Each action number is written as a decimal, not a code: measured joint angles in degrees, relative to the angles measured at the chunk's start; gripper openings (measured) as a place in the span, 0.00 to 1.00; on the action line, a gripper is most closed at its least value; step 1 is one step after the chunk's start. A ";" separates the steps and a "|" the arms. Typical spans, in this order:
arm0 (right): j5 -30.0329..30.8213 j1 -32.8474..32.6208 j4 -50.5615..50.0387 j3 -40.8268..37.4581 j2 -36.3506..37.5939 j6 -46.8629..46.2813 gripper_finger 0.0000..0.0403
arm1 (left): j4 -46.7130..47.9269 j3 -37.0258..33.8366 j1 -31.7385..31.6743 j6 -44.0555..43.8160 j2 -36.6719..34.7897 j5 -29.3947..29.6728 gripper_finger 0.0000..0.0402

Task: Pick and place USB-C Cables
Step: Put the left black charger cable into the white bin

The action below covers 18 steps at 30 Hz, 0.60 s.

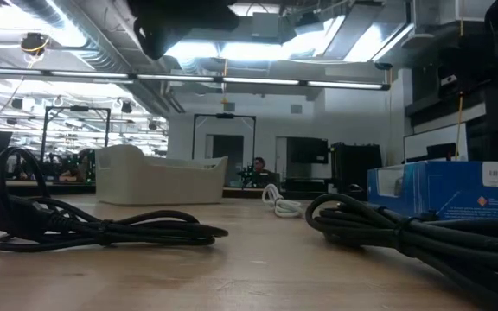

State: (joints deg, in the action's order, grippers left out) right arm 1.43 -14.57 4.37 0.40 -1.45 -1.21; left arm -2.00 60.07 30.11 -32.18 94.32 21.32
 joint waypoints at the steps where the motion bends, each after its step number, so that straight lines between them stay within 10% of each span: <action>1: 0.00 0.00 -0.01 0.00 0.00 0.00 0.30 | -0.49 0.00 -0.23 -0.91 0.00 -0.07 0.21; 18: 0.00 0.00 -0.69 0.00 0.00 0.24 0.30 | -3.01 -0.11 1.25 1.22 1.69 -2.60 0.30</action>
State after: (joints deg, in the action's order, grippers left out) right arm 1.43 -14.57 3.68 0.40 -1.45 -0.97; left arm -5.01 59.96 31.37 -30.96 96.01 18.72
